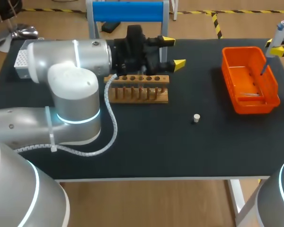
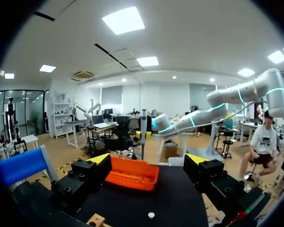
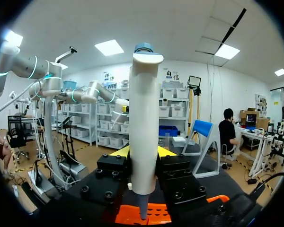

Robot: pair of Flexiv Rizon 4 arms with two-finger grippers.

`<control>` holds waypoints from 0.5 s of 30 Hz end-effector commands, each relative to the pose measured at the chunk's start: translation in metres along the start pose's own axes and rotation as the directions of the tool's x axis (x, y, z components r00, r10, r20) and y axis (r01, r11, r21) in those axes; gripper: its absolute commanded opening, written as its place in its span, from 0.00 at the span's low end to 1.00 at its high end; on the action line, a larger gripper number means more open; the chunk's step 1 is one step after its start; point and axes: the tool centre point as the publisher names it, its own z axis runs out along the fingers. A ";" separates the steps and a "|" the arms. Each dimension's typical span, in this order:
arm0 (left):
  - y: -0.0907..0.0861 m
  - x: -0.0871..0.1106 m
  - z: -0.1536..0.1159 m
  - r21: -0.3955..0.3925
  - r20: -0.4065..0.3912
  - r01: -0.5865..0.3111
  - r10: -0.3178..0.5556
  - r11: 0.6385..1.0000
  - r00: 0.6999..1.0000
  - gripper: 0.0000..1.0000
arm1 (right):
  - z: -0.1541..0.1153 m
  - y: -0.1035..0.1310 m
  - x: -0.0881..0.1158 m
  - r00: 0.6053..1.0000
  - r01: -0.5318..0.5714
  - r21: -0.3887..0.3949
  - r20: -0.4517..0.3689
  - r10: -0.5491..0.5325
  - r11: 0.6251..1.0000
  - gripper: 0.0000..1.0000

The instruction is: Invert the test tube, pick up the pipette, mount the tip to pipette, aspirate from beaker and dispense into the tube, eject the tip, return the pipette, and cap with the stopper.

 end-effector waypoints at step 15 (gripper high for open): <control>0.003 -0.001 -0.007 -0.011 0.012 0.013 -0.013 1.000 1.000 1.00 | 0.000 0.001 0.001 1.000 0.000 0.004 0.002 0.000 1.000 0.00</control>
